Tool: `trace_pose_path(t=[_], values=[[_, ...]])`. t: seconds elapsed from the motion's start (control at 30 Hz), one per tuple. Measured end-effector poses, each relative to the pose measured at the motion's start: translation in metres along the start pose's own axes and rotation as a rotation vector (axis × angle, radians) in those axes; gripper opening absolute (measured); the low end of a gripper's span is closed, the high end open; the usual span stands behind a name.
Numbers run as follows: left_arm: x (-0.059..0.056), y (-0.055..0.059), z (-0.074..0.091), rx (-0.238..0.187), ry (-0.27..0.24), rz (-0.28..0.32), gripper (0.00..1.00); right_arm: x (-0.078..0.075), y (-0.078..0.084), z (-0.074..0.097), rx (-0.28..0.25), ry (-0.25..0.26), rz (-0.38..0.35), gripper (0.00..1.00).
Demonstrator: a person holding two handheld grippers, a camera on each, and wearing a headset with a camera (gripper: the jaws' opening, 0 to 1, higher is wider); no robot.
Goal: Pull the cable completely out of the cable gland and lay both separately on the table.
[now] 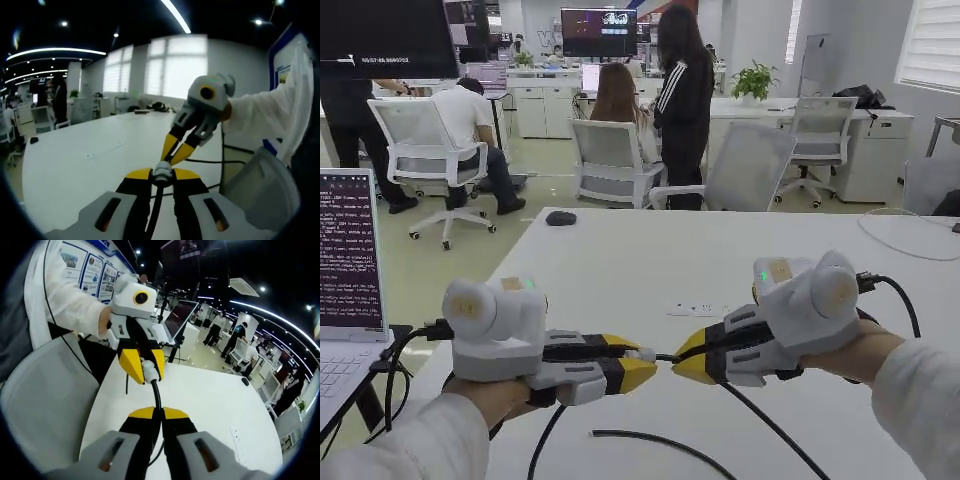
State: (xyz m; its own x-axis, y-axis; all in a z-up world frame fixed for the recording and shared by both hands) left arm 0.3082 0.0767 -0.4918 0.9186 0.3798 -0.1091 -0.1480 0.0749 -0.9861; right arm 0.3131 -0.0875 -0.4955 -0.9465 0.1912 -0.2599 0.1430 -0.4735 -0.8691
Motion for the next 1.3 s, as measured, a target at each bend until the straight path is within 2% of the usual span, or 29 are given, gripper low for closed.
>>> trace_pose_path(t=[0.3,0.5,0.67,0.83,1.07,1.13,1.23,1.3], values=[[0.005,0.004,0.008,-0.016,-0.024,0.025,0.16,-0.008,0.035,0.023,0.09,0.031,-0.04,0.02],[0.005,0.005,0.009,-0.025,-0.033,0.03,0.16,-0.006,0.063,0.038,0.156,0.049,-0.075,0.02],[0.005,0.006,0.011,-0.018,-0.038,0.033,0.16,-0.002,0.075,0.044,0.176,0.055,-0.103,0.02],[0.004,0.008,0.009,-0.009,-0.035,0.032,0.16,0.001,0.077,0.043,0.182,0.055,-0.108,0.02],[0.004,0.007,0.007,-0.019,-0.036,0.037,0.16,-0.002,0.077,0.043,0.181,0.073,-0.131,0.03],[0.004,0.007,0.006,-0.02,-0.035,0.04,0.16,-0.003,0.069,0.042,0.155,0.078,-0.113,0.05],[0.002,0.009,0.004,-0.008,-0.029,0.041,0.16,-0.008,0.054,0.038,0.1,0.098,-0.097,0.15],[0.001,0.011,0.002,0.0,-0.022,0.04,0.16,-0.009,0.037,0.032,0.037,0.08,-0.065,0.15]])
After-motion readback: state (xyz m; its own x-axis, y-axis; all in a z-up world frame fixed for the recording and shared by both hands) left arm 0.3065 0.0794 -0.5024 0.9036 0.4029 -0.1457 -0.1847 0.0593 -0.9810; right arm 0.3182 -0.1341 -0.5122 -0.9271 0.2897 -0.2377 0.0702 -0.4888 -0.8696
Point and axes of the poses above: the centre of the closed fingertips' face, and the gripper's own axes: z roughly backward along the fingers, x roughly to its left, y roughly out of its underside, the point moved 8 cm from there along z, roughly backward along the fingers, and after that the axes turned 8 degrees about -x, right-handed, at the moved point
